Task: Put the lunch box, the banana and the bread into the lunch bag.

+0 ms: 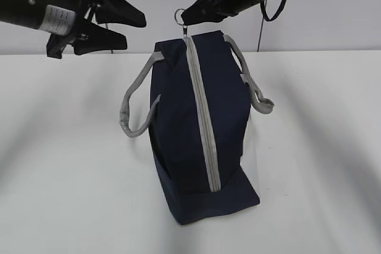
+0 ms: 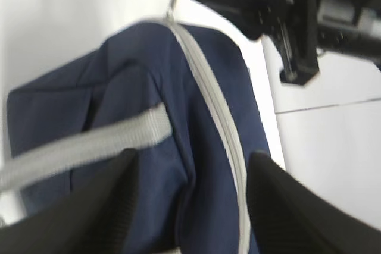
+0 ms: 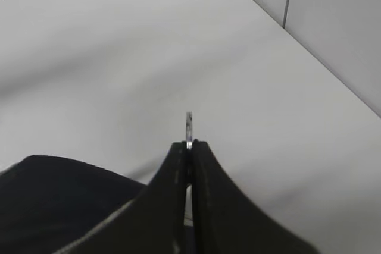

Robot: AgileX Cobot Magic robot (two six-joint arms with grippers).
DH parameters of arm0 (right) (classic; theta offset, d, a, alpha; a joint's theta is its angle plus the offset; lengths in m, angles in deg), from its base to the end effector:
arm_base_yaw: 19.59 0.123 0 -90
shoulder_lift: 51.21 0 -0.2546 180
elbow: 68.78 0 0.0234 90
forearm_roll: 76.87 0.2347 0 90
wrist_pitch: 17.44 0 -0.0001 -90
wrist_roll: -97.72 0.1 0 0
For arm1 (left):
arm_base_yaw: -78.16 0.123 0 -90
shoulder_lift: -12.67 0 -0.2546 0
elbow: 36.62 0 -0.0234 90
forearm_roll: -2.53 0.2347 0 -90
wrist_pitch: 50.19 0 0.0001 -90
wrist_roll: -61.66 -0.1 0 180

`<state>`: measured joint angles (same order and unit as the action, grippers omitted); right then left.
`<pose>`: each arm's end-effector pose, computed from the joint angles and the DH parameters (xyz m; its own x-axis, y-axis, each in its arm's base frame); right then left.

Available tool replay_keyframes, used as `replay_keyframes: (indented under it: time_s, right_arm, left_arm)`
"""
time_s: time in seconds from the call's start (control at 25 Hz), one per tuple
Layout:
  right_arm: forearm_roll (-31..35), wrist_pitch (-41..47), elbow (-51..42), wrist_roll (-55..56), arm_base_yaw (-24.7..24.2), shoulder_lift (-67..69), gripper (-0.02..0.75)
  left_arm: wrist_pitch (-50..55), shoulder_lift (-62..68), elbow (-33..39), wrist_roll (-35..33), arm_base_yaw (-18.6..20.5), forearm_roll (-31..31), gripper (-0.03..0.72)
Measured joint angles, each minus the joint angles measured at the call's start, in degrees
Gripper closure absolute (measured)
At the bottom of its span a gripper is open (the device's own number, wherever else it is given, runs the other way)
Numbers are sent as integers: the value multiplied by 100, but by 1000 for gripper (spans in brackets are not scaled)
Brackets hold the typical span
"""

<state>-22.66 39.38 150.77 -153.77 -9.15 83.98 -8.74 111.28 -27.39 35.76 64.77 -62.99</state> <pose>0.4460 0.1513 0.2485 -0.2693 -0.4702 -0.8405 -0.8911 0.4526 0.0322 0.3086 -0.1355 0.2760 -0.8534 -0.2416 -0.4619 0.2195 0.6372 -0.7388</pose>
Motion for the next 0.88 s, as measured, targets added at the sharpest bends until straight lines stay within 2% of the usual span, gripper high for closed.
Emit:
replay_keyframes:
  time_s: [0.24, 0.68, 0.76, 0.88]
  right_arm:
    - [-1, 12, 0, 0, 0, 0, 754]
    - [-34, 13, 0, 0, 0, 0, 754]
    - [-34, 13, 0, 0, 0, 0, 754]
    - [-71, 23, 0, 0, 0, 0, 752]
  left_arm:
    - [73, 903, -647, 119, -5, 37, 286]
    - [72, 1706, -1248, 160, -317, 76, 288]
    - [68, 1807, -1316, 160, -345, 67, 320]
    - [68, 1885, -1346, 160, -371, 60, 455]
